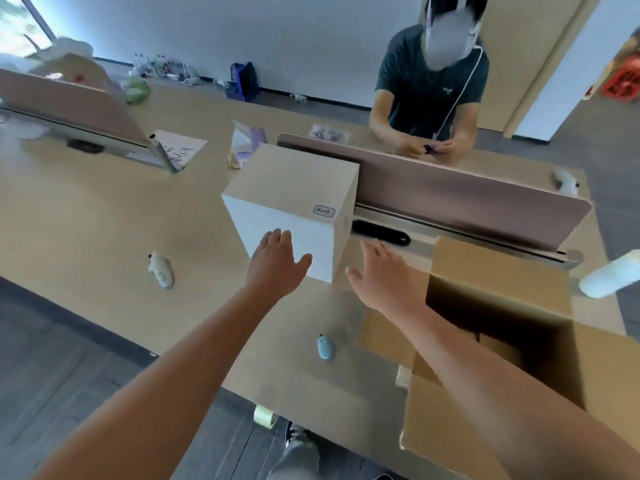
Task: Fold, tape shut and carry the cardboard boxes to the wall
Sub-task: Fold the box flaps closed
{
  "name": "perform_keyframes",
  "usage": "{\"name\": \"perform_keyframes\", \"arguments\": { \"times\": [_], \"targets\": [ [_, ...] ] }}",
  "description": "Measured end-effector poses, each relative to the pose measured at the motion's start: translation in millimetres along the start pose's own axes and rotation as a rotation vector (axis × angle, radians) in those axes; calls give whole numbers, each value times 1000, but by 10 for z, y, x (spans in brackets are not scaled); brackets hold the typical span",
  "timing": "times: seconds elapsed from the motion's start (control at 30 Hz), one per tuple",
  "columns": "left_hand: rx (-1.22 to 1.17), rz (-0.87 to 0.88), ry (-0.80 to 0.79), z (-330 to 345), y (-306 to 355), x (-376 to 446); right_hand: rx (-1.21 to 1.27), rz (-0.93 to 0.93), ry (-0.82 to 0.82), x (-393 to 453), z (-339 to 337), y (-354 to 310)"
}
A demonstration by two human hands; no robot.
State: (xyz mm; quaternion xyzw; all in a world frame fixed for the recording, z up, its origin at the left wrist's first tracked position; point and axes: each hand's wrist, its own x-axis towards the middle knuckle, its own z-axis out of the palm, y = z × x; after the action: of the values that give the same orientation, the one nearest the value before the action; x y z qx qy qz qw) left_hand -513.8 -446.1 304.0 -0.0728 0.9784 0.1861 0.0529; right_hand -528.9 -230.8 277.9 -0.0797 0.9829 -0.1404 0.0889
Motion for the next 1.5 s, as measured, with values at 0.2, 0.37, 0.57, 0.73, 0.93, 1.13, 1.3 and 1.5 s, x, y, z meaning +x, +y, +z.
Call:
{"name": "perform_keyframes", "arguments": {
  "times": [0.2,0.37,0.57,0.73,0.93,1.13,1.3,1.5],
  "targets": [
    [85,44,55,-321,-436,905,115,113,-11,890,-172,-591],
    [134,-70,-39,-363,-664,1564,218,245,-122,1463,-97,-774],
    [136,-129,-66,-337,-788,1995,241,407,6,1729,18,-928],
    [-29,-228,-44,-436,-801,2175,315,440,106,1744,134,-1006],
    [-25,-255,-47,-360,-734,1788,433,495,109,1535,59,-1000],
    [-57,-302,-18,-233,-697,1219,487,527,136,1014,83,-1027],
    [-192,-343,-19,-304,-668,1019,529,538,203,816,81,-1008],
    [-195,-323,15,-343,-574,778,406,512,235,619,-69,-984]
  ]
}}
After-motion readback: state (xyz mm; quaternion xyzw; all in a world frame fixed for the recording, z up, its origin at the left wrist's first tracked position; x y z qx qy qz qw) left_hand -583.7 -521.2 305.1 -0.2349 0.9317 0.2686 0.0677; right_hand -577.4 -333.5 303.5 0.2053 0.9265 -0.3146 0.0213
